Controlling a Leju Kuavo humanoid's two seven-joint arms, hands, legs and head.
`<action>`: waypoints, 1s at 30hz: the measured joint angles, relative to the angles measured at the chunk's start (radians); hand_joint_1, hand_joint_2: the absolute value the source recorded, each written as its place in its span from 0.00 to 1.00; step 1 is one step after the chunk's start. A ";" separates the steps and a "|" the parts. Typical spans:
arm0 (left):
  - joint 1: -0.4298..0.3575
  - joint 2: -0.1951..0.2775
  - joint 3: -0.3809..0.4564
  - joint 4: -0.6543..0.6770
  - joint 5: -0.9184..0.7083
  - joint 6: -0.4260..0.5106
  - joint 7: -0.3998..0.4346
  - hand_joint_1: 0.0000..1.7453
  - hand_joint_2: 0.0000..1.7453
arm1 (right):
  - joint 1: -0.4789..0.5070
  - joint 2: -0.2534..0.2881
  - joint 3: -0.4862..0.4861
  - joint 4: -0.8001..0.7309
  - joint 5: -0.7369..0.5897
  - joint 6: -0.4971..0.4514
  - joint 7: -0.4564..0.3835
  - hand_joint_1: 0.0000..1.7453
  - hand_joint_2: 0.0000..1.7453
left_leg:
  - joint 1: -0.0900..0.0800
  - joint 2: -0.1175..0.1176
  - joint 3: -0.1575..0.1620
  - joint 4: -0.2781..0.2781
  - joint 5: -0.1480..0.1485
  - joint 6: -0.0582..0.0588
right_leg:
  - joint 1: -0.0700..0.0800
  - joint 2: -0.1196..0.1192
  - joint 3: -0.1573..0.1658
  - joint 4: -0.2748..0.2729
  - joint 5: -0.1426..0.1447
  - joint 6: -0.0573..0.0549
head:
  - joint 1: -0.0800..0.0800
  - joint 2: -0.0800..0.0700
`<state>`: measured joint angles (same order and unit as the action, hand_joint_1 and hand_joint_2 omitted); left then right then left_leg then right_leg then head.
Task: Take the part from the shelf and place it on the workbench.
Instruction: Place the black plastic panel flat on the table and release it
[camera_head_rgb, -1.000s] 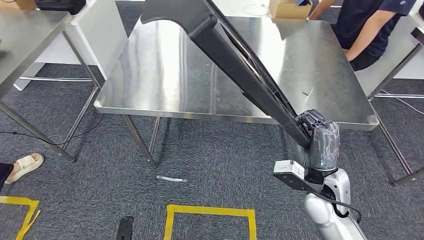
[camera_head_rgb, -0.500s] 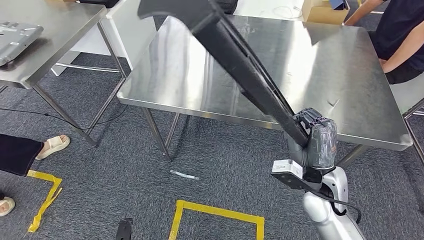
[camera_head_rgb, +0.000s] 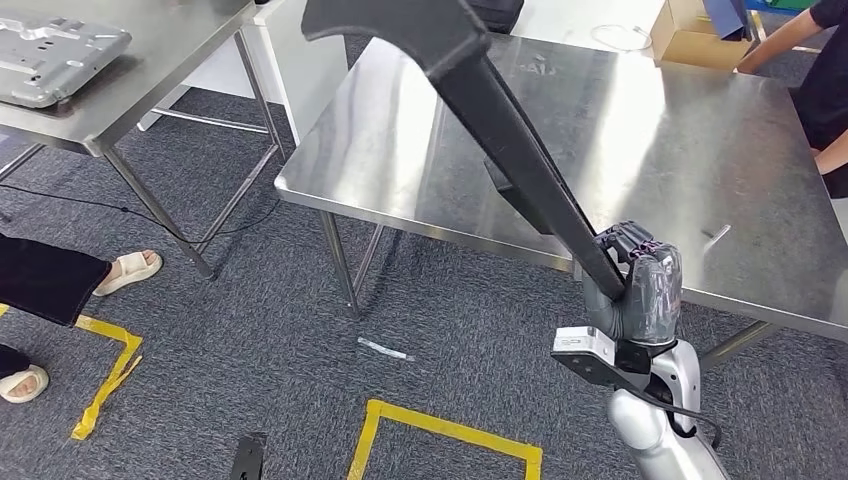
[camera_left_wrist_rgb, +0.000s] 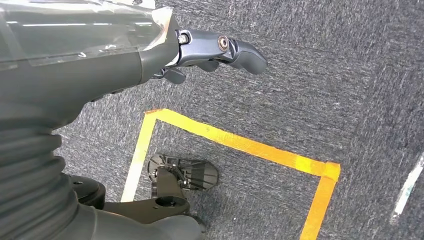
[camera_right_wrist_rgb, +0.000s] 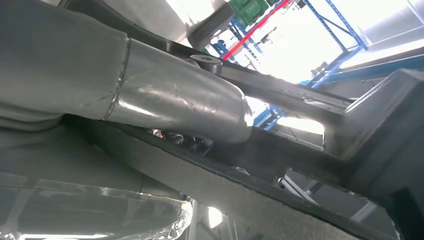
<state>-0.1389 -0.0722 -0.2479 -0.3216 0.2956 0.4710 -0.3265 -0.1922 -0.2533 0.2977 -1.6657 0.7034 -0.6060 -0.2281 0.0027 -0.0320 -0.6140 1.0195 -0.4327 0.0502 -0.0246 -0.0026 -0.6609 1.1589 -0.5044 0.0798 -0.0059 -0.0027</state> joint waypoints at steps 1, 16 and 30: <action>0.000 0.000 0.000 0.000 0.000 0.000 0.000 0.00 1.00 | 0.001 0.000 -0.002 0.000 0.000 -0.001 0.000 1.00 0.00 | -0.003 -0.004 0.000 0.002 -0.002 -0.004 | 0.000 0.001 0.031 -0.067 0.027 0.002 | 0.001 0.000; 0.003 0.007 -0.003 0.000 0.008 -0.012 0.008 0.00 1.00 | 0.012 0.008 -0.011 -0.003 0.001 -0.007 0.000 1.00 0.00 | -0.010 -0.005 0.006 -0.001 -0.009 0.010 | 0.001 0.006 0.068 -0.141 0.057 -0.028 | -0.001 0.000; 0.006 0.009 -0.005 0.000 0.009 -0.015 0.009 0.00 1.00 | 0.028 0.010 -0.026 -0.010 0.001 -0.009 0.001 1.00 0.00 | 0.007 -0.005 0.026 -0.024 0.000 -0.009 | -0.014 0.006 0.031 -0.056 0.026 0.020 | 0.004 0.000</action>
<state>-0.1332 -0.0636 -0.2525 -0.3216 0.3044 0.4559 -0.3178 -0.1644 -0.2436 0.2722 -1.6762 0.7044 -0.6151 -0.2274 0.0097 -0.0365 -0.5879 0.9959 -0.4329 0.0413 -0.0384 0.0030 -0.6299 1.1028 -0.4786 0.1003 -0.0022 -0.0027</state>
